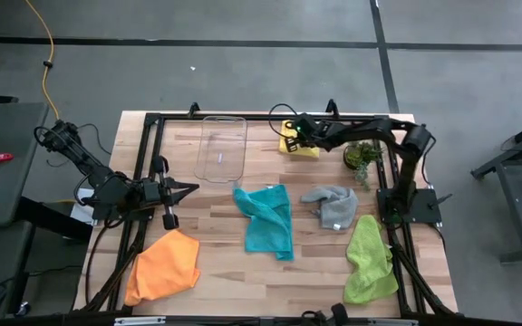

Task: Fold microfiber towels
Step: Move the folded yellow microfiber cloth to the top middle of the table

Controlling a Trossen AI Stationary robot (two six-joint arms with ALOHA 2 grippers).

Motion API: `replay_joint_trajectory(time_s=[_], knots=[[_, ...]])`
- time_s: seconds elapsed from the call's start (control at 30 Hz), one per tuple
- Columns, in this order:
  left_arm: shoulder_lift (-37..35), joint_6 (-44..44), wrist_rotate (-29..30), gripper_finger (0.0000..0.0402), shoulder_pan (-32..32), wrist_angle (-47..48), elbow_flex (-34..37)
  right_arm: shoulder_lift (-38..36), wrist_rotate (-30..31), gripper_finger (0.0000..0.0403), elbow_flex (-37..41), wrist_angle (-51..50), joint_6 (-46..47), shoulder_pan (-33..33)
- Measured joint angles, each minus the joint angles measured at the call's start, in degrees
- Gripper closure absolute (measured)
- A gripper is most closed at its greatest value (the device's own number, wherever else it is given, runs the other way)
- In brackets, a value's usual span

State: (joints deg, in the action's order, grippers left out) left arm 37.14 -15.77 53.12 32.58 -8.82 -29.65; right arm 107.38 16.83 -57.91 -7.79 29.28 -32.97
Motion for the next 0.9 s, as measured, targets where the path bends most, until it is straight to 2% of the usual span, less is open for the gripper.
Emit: replay_joint_trajectory(time_s=[0.4, 0.63, 0.9], knots=[[-0.02, 0.78, -0.02, 0.0401, 0.02, 0.00, 0.00, 3.69, -5.27, 0.0403, -4.35, -0.03, -0.04, 3.32], [-0.02, 0.74, -0.02, 0.0401, 0.02, -0.01, -0.01, 3.47, -7.14, 0.0403, -4.37, -2.07, -9.37, 5.94], [-0.02, 0.76, -0.02, 0.0401, 0.02, 0.00, 0.00, 2.64, -5.41, 0.0403, -4.33, -3.49, -16.78, 7.71]])
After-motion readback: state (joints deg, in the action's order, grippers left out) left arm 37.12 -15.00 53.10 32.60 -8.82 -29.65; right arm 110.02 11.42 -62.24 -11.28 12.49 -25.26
